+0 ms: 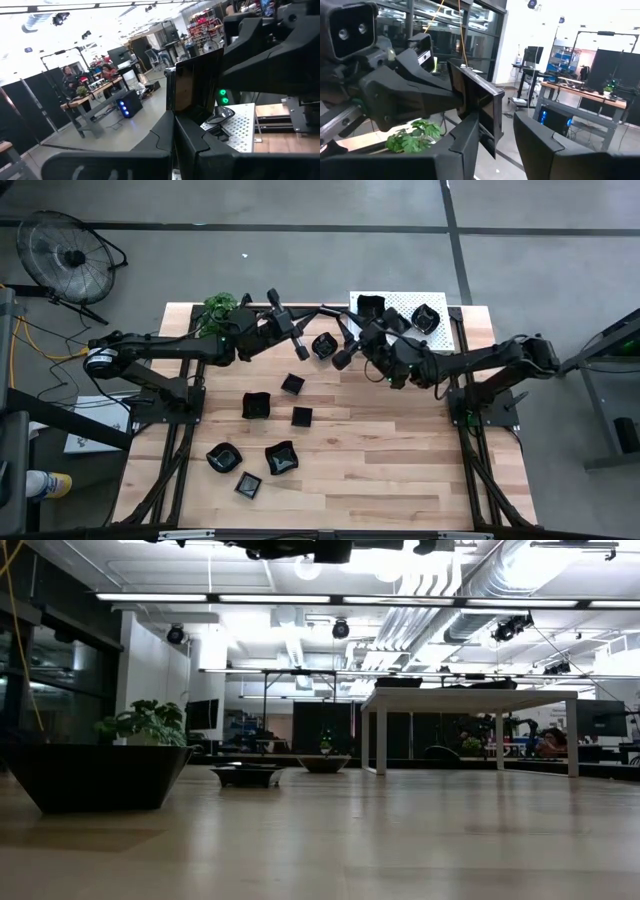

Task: Pick & Place Mini shaped plates
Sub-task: Stack the square plate on top of the square plate on the shelf

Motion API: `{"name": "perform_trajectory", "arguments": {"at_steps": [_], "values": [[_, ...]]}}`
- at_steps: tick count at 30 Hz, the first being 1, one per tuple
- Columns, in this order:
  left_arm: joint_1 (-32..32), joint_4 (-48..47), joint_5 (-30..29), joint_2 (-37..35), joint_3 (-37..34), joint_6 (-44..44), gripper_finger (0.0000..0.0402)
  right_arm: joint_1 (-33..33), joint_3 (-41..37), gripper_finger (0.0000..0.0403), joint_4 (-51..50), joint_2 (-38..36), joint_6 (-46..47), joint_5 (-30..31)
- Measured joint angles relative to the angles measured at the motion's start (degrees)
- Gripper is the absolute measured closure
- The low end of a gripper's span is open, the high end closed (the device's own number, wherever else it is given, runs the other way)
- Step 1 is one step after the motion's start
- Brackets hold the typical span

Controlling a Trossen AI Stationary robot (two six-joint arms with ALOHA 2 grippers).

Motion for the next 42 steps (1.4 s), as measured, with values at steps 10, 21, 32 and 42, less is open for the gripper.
{"name": "perform_trajectory", "arguments": {"at_steps": [10,21,32,42], "values": [[0.0,0.0,0.6,0.0,0.0,0.0,0.0401,0.1,0.0,0.0360,-0.1,0.0,0.1,0.4],[0.0,0.0,0.5,0.0,0.0,0.0,0.0401,0.8,0.0,0.0396,-0.4,0.0,0.1,0.7],[0.0,-1.3,2.5,0.0,0.0,2.8,0.0400,0.8,-0.1,0.0402,-1.3,-0.1,3.2,0.9],[0.0,-1.5,5.1,0.0,0.0,5.8,0.0338,0.8,-0.1,0.0402,-2.2,-0.5,5.1,3.3]]}}
